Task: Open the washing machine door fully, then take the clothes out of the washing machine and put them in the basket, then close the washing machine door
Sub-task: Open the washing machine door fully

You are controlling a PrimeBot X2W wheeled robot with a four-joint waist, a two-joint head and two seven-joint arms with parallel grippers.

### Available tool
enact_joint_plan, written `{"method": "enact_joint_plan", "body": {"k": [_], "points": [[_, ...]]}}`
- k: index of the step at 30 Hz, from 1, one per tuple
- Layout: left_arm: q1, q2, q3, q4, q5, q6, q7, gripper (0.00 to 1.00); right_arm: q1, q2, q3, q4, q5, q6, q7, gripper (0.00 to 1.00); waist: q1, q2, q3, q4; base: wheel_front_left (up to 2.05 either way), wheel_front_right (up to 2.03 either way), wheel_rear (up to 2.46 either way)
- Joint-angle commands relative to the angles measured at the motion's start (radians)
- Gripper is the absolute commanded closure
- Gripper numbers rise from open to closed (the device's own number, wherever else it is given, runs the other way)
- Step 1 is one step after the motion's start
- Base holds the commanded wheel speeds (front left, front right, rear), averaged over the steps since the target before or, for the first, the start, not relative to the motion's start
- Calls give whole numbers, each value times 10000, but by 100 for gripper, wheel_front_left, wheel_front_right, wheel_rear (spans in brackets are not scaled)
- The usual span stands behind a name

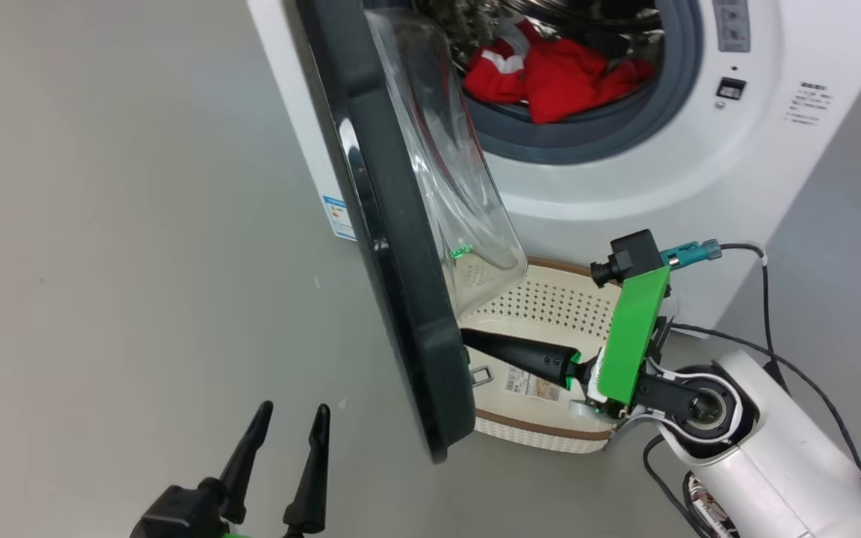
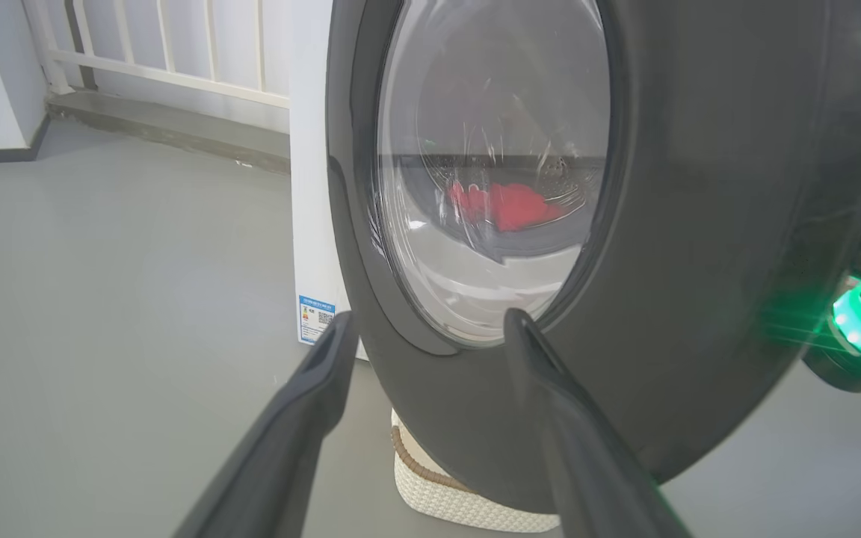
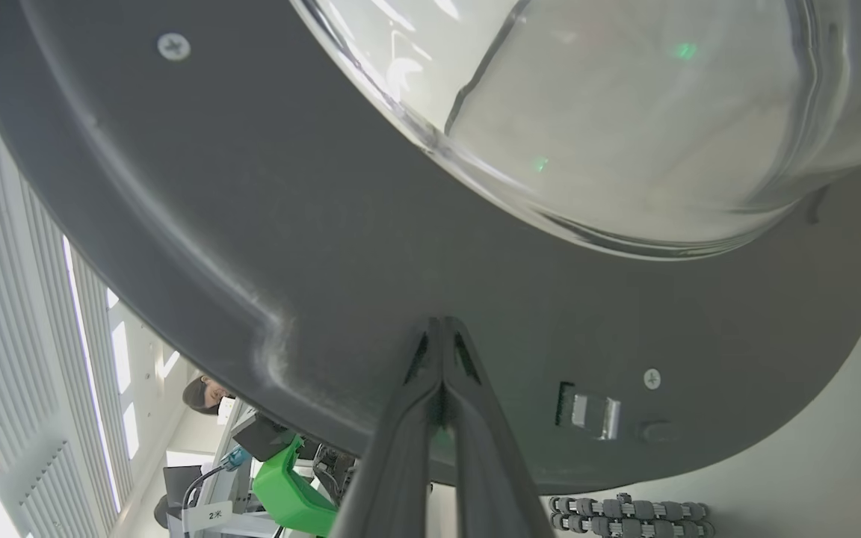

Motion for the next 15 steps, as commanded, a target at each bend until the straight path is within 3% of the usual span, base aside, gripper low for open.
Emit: {"method": "enact_joint_plan", "body": {"k": [1,15], "points": [[-56,118,360,-265,88,68,-120,0,66,321,134,-342,-49,50,-29,100,0,0,-118,253,0,0,0],[127,118,585,-373,32,192,-120,0,33,728,365,-280,-179,50,-98,100,0,0,-218,703,0,0,0]]}}
